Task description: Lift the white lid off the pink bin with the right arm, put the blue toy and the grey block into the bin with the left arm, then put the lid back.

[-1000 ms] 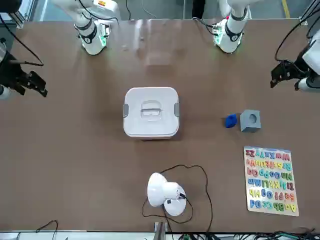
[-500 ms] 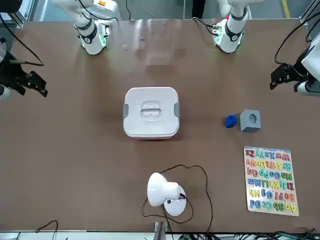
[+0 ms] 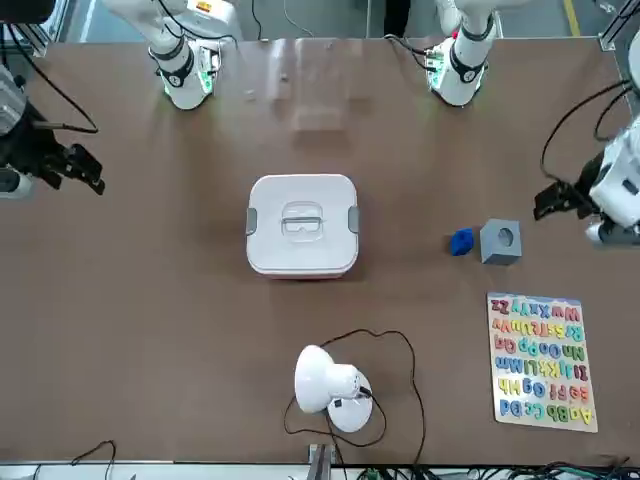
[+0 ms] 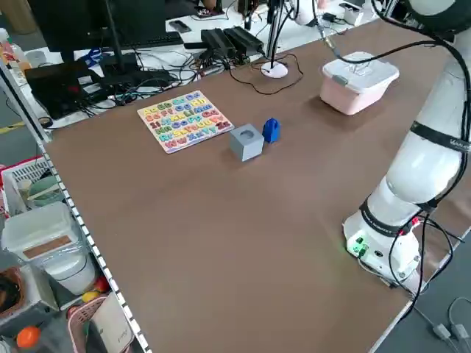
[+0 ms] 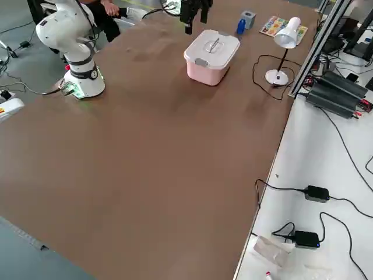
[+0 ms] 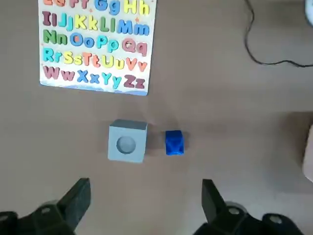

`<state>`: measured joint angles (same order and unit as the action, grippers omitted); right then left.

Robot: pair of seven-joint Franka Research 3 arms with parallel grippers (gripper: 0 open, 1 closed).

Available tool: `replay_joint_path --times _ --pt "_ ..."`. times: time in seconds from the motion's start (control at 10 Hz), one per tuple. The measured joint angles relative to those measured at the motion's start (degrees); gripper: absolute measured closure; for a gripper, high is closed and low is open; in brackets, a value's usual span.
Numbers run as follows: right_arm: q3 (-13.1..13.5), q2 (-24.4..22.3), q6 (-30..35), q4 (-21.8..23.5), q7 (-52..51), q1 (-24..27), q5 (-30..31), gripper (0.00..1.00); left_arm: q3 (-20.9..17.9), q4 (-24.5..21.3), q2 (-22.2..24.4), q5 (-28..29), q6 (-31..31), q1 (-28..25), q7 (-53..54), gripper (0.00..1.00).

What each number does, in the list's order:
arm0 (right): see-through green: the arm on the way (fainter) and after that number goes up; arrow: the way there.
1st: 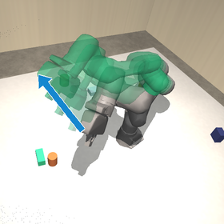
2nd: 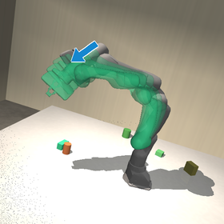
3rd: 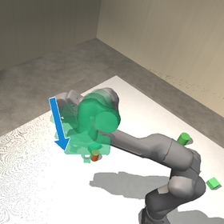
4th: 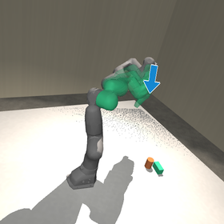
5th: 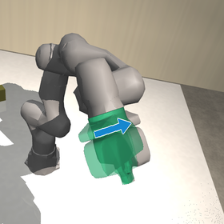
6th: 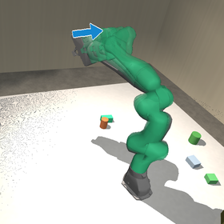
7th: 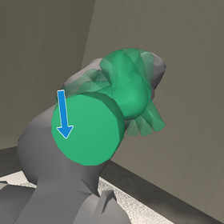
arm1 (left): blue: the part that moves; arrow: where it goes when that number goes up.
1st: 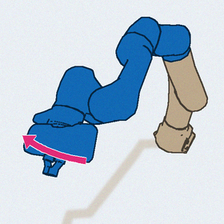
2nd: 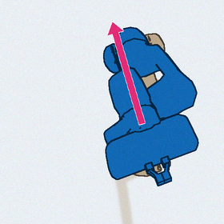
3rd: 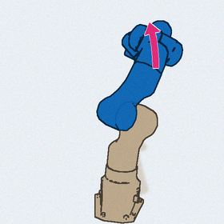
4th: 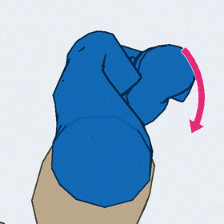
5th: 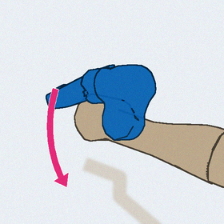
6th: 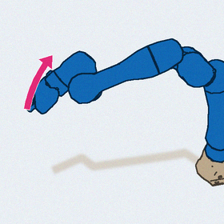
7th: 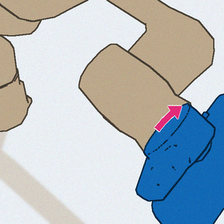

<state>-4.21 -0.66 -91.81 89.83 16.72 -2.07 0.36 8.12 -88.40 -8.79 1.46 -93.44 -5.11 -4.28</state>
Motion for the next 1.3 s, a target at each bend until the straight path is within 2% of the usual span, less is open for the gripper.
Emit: replay_joint_path --times 0.2,0.5,0.7,0.9,1.0,1.3 --pt "-0.2 0.2 -0.1 0.0 14.5 -3.4 -0.2 0.00 0.0 -0.3 -0.3 0.0 -1.2 -0.1 -0.8 0.00" --pt "-0.5 3.7 -3.6 0.0 47.5 -13.9 -0.3 0.00 0.2 -2.6 -1.8 0.1 -2.8 0.1 -2.4 0.00" --pt "-0.5 8.2 -5.1 -1.4 69.5 -20.8 -0.3 0.00 1.6 -10.5 -2.2 0.1 -11.3 0.3 -4.4 0.00" --pt "-0.5 13.4 -7.9 -3.2 87.0 -25.6 -0.3 0.00 3.4 -22.0 -2.2 0.1 -23.6 0.5 -9.6 0.00" --pt "-0.5 16.1 -9.9 -3.5 93.7 -27.3 -0.3 0.00 3.7 -25.7 -2.0 0.1 -26.0 0.5 -11.4 0.00" --pt "-0.2 23.9 -12.4 -6.1 103.9 -28.1 -4.6 0.00 4.2 -29.9 1.0 0.1 -26.4 0.4 -15.5 0.00"
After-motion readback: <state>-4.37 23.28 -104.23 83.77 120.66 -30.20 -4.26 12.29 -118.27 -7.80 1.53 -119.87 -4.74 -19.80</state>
